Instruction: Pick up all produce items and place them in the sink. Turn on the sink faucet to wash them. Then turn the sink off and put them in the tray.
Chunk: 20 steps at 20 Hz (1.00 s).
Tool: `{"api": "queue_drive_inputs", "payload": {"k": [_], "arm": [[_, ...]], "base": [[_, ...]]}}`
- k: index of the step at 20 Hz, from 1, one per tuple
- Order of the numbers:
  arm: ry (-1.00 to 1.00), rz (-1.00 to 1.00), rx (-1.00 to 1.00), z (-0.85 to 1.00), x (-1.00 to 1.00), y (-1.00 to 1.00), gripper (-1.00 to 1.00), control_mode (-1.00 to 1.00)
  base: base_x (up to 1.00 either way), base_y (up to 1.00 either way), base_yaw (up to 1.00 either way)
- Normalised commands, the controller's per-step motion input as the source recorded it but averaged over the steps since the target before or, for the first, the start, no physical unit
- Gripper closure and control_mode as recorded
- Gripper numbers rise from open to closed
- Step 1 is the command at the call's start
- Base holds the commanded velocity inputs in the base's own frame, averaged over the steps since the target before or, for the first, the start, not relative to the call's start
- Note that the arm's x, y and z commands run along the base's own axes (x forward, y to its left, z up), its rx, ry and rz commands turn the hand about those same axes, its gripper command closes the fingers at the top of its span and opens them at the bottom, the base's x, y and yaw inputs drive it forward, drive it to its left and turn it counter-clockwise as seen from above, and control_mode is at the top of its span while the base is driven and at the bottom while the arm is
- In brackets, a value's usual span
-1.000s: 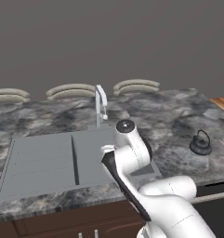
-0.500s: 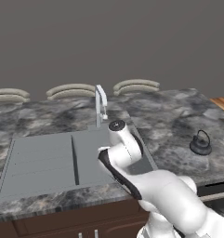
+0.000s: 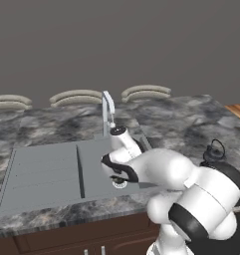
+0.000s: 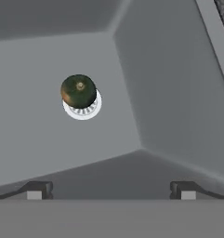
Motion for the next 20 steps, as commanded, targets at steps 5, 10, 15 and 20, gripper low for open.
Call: {"api": "queue_drive_inputs", "payload": {"k": [5, 10, 15, 20], "arm": [[0.09, -0.01, -0.04, -0.34, 0.46, 0.10, -1.00, -1.00], [0.07, -0.02, -0.04, -0.38, 0.35, 0.02, -1.00, -1.00], [0.05, -0.02, -0.04, -0.39, 0.29, 0.00, -1.00, -1.00], [0.00, -0.03, -0.02, -0.34, 0.11, 0.00, -1.00, -1.00]], "base": [[0.00, 0.00, 0.00], [0.00, 0.00, 0.00], [0.00, 0.00, 0.00], [0.00, 0.00, 0.00]]}}
